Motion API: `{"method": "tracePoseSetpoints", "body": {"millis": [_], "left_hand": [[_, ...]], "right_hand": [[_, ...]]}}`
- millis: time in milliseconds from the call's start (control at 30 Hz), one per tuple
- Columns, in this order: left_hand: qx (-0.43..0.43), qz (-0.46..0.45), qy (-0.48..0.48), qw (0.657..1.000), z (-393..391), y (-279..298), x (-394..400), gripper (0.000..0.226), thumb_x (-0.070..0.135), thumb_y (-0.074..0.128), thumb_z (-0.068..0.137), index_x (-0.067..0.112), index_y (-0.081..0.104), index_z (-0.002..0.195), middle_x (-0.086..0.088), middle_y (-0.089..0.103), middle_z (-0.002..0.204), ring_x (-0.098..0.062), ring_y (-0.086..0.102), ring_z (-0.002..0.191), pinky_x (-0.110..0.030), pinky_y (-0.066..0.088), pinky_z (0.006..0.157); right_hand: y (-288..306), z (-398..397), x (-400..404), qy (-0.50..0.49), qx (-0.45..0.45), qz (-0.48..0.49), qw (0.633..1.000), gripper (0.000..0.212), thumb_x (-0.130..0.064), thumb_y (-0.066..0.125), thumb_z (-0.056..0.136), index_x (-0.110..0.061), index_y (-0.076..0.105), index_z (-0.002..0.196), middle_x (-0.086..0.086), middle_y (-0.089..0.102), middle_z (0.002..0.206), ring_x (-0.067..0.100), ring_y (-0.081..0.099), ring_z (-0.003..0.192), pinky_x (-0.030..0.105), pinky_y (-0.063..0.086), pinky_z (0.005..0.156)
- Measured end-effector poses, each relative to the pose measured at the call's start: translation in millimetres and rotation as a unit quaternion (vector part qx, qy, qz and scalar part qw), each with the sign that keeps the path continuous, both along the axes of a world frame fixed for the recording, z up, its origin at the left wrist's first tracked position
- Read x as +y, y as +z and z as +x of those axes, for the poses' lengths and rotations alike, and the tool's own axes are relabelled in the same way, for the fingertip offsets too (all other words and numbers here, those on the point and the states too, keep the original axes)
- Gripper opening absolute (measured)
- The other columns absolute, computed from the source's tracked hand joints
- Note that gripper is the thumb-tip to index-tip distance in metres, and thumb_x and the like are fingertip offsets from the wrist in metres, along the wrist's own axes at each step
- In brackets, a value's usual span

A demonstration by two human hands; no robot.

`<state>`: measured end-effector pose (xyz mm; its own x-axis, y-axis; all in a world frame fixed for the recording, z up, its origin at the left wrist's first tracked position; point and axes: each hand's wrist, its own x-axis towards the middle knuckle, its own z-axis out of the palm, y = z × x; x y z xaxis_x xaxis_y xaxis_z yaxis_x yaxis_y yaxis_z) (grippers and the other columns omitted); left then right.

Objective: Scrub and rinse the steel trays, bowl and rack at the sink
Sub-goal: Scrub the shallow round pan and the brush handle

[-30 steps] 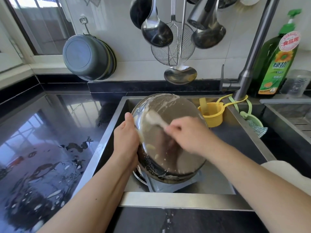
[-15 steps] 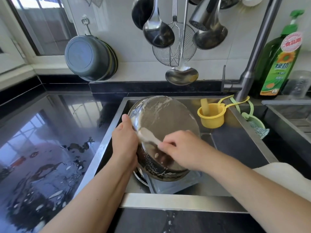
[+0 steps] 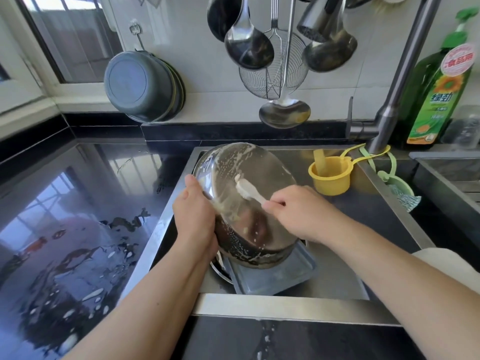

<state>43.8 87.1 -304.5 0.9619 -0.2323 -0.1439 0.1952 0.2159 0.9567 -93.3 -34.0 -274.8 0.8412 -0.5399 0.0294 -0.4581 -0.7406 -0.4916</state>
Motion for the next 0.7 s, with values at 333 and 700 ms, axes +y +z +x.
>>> {"method": "tracePoseSetpoints", "body": {"millis": [333,700], "left_hand": [[0.016,-0.025,0.048,0.998,4,4,3,0.051,0.045,0.045,0.107,0.021,0.038,0.062,0.005,0.037,0.050,-0.017,0.037,0.048,-0.034,0.039,0.061],[0.020,-0.069,0.059,0.996,6,6,1,0.053,0.049,0.044,0.107,0.023,0.038,0.062,0.001,0.040,0.056,-0.020,0.042,0.057,-0.040,0.043,0.067]], "right_hand": [[-4,-8,20,0.077,0.048,-0.002,0.996,0.043,-0.047,0.054,0.099,-0.018,0.061,0.068,0.000,0.059,0.064,0.016,0.052,0.063,0.033,0.040,0.057],[10,-16,4,0.073,0.005,0.002,0.997,0.046,-0.044,0.057,0.099,-0.009,0.059,0.069,0.002,0.046,0.055,0.011,0.040,0.054,0.034,0.032,0.056]]}}
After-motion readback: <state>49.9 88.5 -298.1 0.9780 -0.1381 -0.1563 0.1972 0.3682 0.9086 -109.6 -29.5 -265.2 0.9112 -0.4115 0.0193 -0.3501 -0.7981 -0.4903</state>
